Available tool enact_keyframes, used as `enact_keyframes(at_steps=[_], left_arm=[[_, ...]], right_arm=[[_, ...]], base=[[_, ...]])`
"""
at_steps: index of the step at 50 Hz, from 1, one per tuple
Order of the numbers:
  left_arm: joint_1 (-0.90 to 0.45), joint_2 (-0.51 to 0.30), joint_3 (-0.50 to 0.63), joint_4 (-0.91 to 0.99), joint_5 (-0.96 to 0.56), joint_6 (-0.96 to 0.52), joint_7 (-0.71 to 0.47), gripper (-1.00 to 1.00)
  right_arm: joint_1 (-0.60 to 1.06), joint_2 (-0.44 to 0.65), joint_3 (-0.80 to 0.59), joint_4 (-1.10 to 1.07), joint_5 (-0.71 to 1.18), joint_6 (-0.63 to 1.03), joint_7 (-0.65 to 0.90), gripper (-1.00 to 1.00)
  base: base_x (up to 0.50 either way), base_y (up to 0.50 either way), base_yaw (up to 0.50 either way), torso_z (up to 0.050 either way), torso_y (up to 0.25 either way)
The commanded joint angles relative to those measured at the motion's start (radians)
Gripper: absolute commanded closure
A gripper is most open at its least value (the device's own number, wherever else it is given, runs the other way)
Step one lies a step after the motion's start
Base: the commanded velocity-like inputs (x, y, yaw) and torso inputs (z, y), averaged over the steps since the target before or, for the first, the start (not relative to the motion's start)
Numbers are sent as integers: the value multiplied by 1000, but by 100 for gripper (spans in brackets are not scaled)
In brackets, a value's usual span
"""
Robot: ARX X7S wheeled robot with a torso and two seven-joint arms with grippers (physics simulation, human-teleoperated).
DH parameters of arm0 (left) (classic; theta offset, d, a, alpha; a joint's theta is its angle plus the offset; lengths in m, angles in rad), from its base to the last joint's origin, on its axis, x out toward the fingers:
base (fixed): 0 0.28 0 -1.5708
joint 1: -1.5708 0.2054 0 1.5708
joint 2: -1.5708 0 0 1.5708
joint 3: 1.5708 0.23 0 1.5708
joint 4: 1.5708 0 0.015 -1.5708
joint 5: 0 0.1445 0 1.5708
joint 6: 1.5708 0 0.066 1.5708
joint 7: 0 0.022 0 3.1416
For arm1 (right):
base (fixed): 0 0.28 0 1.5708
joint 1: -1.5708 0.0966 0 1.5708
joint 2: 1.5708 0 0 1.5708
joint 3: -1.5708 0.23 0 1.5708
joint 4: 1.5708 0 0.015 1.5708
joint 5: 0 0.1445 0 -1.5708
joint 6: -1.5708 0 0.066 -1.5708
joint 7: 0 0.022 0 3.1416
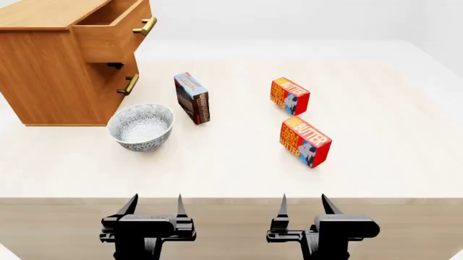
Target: Put the butter at the front in the top drawer of the cabinet and close it.
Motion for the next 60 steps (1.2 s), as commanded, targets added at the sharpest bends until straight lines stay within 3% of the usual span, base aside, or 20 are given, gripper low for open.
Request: enact_keyframes(at_steps=[1,16,22,28,34,41,47,53,60], left_arm=[[1,-16,18,3,-17,-2,-18,-100],[22,-59,66,60,-56,30,-54,-100],[24,-78,91,153,-24,20,-70,-100],[-8,-95,114,343,-69,-182,-44,-100],[-121,-110,130,541,-123,-488,-41,-100],[-498,-131,83,740,-219,-1069,-38,-100],[-931,-108,-6,668,-292,-1502,-27,-100],[-1267,-118,6,425,-314,-1565,-26,-100],[-1570,-139,84,99,-298,-1446,18,-100]], right_arm=[[2,16,-21,0,15,1,19,-100],[-13,53,-70,-10,41,-97,69,-100],[-30,69,-79,-119,6,-138,106,-100],[4,85,-96,-300,-19,30,114,-100],[97,96,-113,-488,-36,328,105,-100],[350,138,-132,-692,-49,873,45,-100],[643,163,-141,-770,-26,1255,-27,-100],[888,145,-125,-739,4,1475,-70,-100],[997,119,-89,-690,21,1520,-87,-100]], base=[[0,0,0,0,0],[0,0,0,0,0],[0,0,0,0,0],[0,0,0,0,0],[0,0,0,0,0],[0,0,0,0,0],[0,0,0,0,0],[0,0,0,0,0],[0,0,0,0,0]])
